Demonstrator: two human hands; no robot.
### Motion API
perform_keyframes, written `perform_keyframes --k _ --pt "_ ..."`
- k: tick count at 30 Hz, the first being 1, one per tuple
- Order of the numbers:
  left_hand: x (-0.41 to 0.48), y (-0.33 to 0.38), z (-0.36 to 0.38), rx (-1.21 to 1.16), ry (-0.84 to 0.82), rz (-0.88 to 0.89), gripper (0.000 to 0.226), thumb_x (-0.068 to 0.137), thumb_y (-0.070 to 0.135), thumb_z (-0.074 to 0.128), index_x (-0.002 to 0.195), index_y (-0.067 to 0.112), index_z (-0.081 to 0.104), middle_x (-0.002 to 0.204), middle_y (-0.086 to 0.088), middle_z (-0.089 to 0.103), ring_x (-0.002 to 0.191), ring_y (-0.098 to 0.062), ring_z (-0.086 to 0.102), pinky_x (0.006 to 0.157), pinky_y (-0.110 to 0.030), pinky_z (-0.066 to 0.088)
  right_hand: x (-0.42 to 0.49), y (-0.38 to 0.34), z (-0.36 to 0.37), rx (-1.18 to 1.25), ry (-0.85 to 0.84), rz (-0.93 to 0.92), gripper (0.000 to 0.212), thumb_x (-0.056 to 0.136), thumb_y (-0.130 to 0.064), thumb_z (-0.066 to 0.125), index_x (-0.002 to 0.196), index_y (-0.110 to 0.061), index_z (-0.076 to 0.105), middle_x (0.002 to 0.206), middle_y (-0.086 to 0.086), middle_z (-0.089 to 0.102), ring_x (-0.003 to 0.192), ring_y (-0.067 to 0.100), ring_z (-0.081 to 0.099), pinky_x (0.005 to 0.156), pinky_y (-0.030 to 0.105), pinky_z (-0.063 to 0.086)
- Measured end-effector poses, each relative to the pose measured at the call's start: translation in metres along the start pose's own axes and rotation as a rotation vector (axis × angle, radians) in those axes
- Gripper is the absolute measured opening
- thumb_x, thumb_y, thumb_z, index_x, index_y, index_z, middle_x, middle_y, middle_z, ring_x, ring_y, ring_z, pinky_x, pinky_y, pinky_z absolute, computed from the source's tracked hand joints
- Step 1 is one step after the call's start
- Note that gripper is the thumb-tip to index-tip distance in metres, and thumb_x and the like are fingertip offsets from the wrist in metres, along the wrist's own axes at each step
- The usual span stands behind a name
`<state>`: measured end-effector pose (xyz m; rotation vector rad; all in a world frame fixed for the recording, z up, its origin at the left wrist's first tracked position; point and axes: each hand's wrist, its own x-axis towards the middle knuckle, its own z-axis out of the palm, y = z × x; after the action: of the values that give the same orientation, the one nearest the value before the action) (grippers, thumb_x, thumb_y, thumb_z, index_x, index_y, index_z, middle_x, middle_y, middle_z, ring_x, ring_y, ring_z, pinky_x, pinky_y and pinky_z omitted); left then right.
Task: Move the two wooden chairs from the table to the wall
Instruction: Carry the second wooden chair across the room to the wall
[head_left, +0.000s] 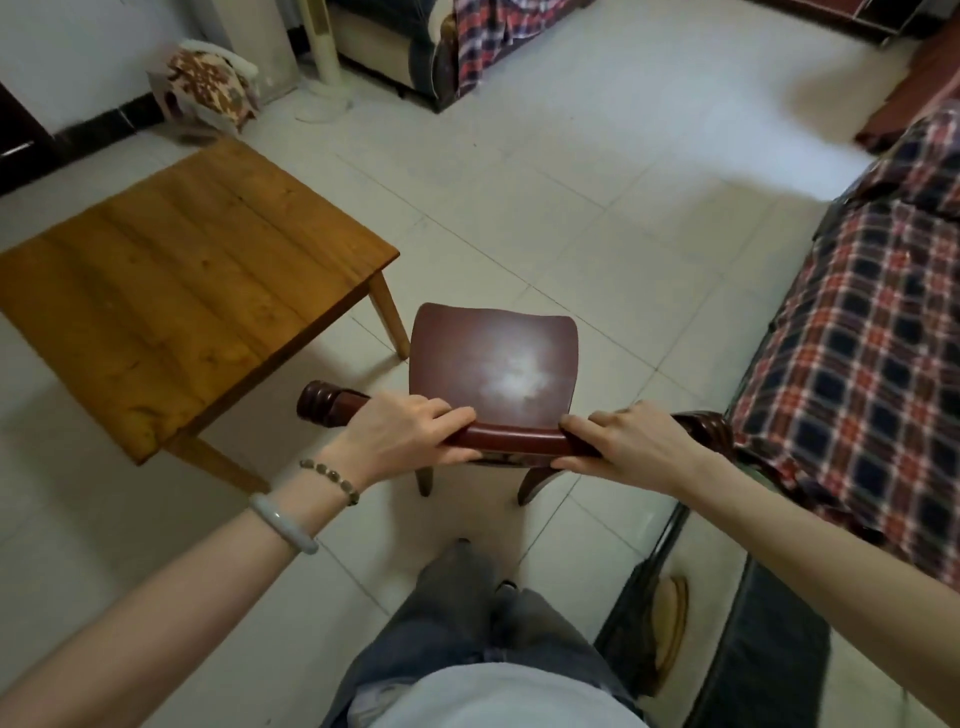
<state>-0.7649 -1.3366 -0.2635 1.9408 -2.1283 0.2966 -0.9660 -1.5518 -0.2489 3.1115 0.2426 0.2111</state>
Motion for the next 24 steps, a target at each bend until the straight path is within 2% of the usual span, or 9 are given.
perform_keyframes --k 5,12,17,18,21,24 --pt "-0.067 0.011 -0.023 -0.010 -0.011 0.111 0.059 0.092 0.057 0.035 0.106 0.008 0.065 0.076 -0.007 0.070 0.055 -0.021 0.065 0.043 -0.028 0.051 -0.014 -0.095 -0.009 0.000 -0.080 0.123 0.068 0.090 -0.063 0.019 0.115 -0.012 0.058 0.068 0.004 0.065 0.049 0.024 0.060 0.045 0.029 0.049" --pt "-0.178 0.008 -0.056 -0.066 -0.023 0.254 0.052 0.092 0.054 0.040 0.105 0.009 0.063 0.074 -0.006 0.069 0.054 -0.021 0.064 0.044 -0.029 0.052 -0.006 -0.247 -0.005 0.045 -0.106 0.278 0.080 0.086 -0.067 0.004 0.124 -0.015 0.052 0.083 0.006 0.069 0.063 0.026 0.065 0.054 0.032 0.052" --pt "-0.258 0.016 -0.080 -0.099 -0.033 0.321 0.055 0.094 0.054 0.035 0.104 0.009 0.063 0.074 -0.006 0.069 0.053 -0.020 0.063 0.043 -0.029 0.051 -0.001 -0.351 -0.003 0.012 -0.151 0.378 0.083 0.083 -0.069 -0.004 0.130 -0.020 0.044 0.090 0.002 0.067 0.068 0.023 0.064 0.059 0.031 0.053" --pt "-0.275 0.019 -0.084 -0.104 -0.022 0.334 0.054 0.093 0.054 0.036 0.104 0.008 0.063 0.073 -0.006 0.069 0.052 -0.019 0.063 0.043 -0.028 0.051 0.000 -0.371 -0.004 0.000 -0.157 0.392 0.081 0.084 -0.069 0.001 0.128 -0.019 0.047 0.086 0.002 0.067 0.065 0.023 0.064 0.056 0.030 0.052" --pt "-0.325 0.031 -0.101 -0.101 0.007 0.379 0.051 0.091 0.051 0.041 0.103 0.007 0.064 0.074 -0.006 0.070 0.052 -0.019 0.064 0.043 -0.027 0.052 0.001 -0.433 -0.006 -0.070 -0.082 0.380 0.059 0.090 -0.061 0.033 0.112 -0.013 0.060 0.066 0.004 0.066 0.045 0.023 0.058 0.041 0.023 0.042" --pt "-0.376 0.046 -0.117 -0.079 0.009 0.401 0.050 0.090 0.049 0.042 0.102 0.007 0.065 0.074 -0.006 0.070 0.052 -0.017 0.064 0.043 -0.025 0.052 -0.002 -0.492 -0.004 -0.102 -0.044 0.370 0.048 0.088 -0.053 0.049 0.108 -0.012 0.062 0.060 0.002 0.063 0.038 0.020 0.054 0.036 0.020 0.036"
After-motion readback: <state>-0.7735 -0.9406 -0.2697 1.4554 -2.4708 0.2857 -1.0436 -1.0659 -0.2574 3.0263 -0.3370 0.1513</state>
